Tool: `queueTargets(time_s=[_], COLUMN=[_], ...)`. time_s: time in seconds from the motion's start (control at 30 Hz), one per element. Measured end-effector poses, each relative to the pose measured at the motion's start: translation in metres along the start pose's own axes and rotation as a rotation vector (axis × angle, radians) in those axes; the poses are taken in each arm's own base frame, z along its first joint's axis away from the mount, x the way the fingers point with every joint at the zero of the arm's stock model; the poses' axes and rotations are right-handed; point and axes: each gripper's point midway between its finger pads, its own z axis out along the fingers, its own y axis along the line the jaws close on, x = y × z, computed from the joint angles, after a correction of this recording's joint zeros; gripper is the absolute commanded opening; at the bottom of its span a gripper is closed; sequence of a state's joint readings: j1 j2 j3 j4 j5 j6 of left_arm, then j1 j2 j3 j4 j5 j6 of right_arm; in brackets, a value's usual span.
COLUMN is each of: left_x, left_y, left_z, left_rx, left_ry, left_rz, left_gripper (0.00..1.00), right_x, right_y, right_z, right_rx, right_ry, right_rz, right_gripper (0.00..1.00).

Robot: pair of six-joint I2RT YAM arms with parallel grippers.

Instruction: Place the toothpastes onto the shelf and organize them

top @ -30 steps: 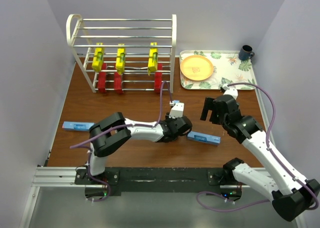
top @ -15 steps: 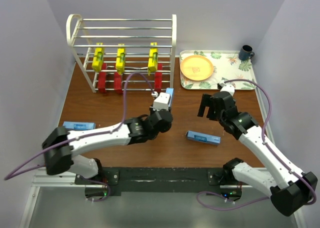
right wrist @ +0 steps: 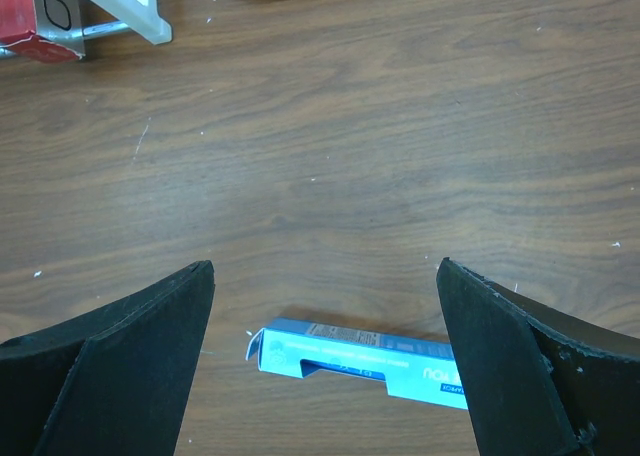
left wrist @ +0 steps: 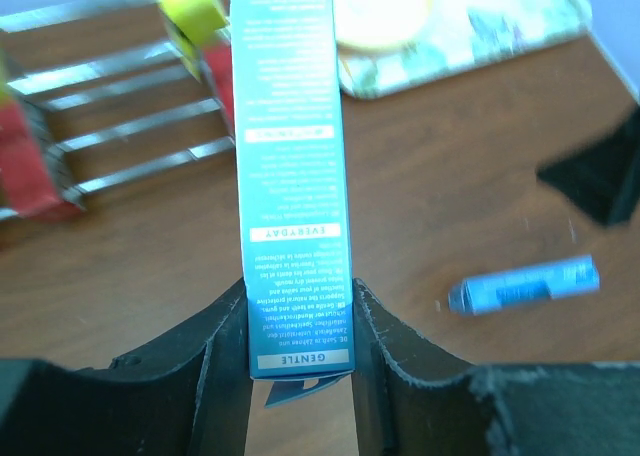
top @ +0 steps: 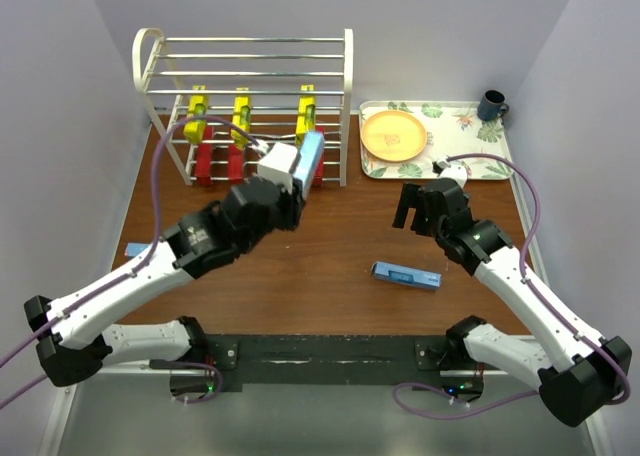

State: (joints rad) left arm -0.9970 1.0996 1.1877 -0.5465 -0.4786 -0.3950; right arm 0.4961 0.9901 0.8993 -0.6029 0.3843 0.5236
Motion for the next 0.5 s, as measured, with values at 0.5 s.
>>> queueTargets(time_s=[0.5], left_x=[-0.175], left_y=[0.033], left_z=[0.033], left_rx=[-0.14], left_ry=[-0.181], left_rz=[-0.009], left_gripper=[0.24], right_x=[-0.007], right_y=[-0.003], right_z=[-0.006], right_rx=[0.001], right_ry=[-0.033], right_rz=[0.011], right_gripper=[0.98])
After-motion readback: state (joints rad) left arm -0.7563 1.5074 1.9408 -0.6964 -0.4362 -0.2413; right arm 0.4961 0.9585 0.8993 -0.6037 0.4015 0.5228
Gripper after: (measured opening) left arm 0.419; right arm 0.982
